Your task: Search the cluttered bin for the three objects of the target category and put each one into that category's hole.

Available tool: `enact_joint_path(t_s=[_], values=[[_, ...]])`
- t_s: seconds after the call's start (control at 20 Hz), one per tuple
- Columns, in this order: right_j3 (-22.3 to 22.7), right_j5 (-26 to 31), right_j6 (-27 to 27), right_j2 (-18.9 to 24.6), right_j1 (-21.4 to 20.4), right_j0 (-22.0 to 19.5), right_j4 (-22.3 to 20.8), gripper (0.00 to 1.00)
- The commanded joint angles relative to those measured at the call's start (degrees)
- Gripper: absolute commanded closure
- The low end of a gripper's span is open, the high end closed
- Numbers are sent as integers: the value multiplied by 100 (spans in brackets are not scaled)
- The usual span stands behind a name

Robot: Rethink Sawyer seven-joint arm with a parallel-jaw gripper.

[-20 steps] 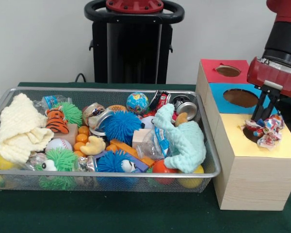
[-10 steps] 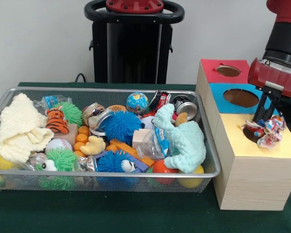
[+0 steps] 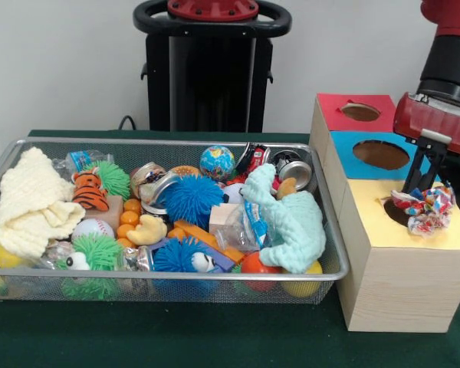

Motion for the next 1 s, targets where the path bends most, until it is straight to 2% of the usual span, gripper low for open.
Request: enact_joint_path(t_s=[0.05,0.2,0.7,0.85,1.0], values=[[-159,-568,1110,409,102,-206,-54,100],[-130,-618,932,597,-59,-413,-194,100],[-21,-619,1010,757,-67,-466,-169,100],[333,-379,1181,957,-203,-455,-58,100],[781,-14,1023,1162,-498,-466,-192,100]])
